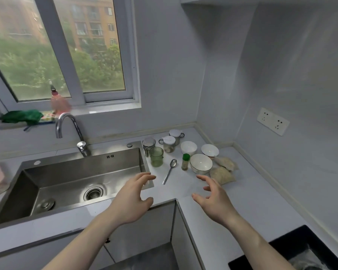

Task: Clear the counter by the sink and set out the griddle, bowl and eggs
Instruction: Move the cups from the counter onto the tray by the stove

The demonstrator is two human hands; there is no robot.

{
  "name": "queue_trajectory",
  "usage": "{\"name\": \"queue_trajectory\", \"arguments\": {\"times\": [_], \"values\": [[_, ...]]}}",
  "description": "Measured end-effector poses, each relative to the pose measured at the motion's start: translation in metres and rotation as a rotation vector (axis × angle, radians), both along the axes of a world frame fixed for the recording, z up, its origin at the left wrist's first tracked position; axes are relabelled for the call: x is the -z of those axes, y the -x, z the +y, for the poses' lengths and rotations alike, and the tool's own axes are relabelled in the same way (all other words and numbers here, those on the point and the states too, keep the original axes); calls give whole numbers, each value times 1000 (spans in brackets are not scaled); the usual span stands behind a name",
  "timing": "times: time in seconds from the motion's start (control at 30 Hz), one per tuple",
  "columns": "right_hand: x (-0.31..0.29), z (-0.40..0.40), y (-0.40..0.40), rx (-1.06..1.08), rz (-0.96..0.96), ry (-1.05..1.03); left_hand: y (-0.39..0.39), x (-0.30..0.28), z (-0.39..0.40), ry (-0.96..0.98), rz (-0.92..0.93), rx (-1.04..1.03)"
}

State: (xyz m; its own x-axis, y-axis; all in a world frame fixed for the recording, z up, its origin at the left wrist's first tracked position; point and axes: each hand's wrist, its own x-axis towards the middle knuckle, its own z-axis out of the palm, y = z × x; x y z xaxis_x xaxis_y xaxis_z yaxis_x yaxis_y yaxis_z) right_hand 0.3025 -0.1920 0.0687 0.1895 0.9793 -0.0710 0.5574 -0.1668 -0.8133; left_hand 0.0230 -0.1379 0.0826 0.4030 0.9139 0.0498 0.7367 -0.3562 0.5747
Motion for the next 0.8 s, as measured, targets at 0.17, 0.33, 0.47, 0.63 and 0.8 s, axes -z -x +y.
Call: {"name": "queue_trajectory", "arguments": {"times": [0.17,0.33,0.47,0.63,0.8], "values": [[9,42,-7,2,-4,36,-3,11,45,39,56,15],[27,77,-13,59,-1,63,-13,29,106,121,115,78],[41,105,-14,116,-17,109,-23,46,157,188,149,161],[52,147,-13,186,-23,137,-31,65,222,226,180,258],[65,178,-6,255,-58,172,-45,89,267,294,232,343]]}}
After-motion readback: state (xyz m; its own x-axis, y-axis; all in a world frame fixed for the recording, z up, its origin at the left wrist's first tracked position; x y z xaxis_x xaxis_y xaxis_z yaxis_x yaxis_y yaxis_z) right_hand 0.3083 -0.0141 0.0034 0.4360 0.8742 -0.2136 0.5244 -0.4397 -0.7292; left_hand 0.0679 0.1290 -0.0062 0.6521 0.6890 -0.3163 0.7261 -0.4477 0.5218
